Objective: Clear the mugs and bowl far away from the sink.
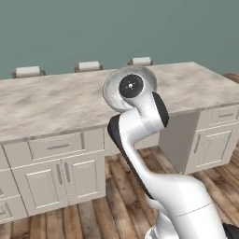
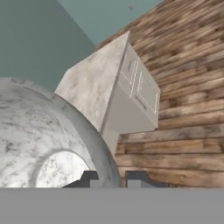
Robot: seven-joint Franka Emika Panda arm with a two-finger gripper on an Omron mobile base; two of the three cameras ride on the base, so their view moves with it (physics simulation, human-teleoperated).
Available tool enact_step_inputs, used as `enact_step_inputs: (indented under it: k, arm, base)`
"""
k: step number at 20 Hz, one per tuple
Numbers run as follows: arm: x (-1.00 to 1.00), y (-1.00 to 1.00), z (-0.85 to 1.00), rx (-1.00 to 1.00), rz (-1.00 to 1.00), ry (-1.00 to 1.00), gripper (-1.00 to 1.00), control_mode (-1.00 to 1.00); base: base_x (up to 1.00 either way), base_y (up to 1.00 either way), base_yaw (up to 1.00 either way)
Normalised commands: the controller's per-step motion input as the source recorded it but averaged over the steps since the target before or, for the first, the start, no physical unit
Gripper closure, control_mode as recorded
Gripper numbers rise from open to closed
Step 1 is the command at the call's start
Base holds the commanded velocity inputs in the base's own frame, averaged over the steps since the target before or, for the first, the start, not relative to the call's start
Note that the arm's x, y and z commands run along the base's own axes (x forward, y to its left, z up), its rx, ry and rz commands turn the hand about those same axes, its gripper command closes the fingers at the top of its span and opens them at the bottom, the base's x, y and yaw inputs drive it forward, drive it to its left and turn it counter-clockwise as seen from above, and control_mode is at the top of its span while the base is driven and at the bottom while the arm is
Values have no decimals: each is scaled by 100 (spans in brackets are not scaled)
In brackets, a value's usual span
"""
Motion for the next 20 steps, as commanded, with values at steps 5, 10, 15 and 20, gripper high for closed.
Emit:
enact_step_inputs:
  k: [5, 10, 15, 20]
  arm:
    - [0, 0, 0, 0, 0, 0, 100, 100]
    - [0, 0, 0, 0, 0, 0, 100, 100]
    - [20, -7, -15, 0, 0, 4, 100, -100]
    - [100, -46, -87, 0, 11, 34, 100, -100]
  base:
    - [100, 10, -15]
    - [100, 0, -8]
    - [80, -6, 0]
    - [0, 0, 0]
